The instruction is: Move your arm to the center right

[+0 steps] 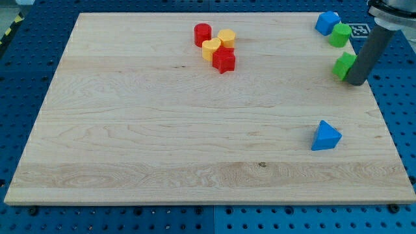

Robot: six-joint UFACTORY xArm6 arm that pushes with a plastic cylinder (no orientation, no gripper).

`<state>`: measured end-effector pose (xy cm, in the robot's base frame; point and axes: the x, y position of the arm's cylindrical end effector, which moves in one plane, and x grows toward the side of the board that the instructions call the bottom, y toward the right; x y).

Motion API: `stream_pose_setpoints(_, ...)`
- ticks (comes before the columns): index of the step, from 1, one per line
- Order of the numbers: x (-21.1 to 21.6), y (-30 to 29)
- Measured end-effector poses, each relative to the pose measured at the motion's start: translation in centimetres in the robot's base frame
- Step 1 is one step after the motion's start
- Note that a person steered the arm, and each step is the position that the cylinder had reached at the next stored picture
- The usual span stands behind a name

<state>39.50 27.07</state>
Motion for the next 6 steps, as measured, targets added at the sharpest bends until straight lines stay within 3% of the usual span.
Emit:
stream_pose_setpoints(3, -7.3, 0.0)
stream_pose_setpoints(4, -6.9, 0.0)
stream_pose_setpoints(6, 0.5, 1.0)
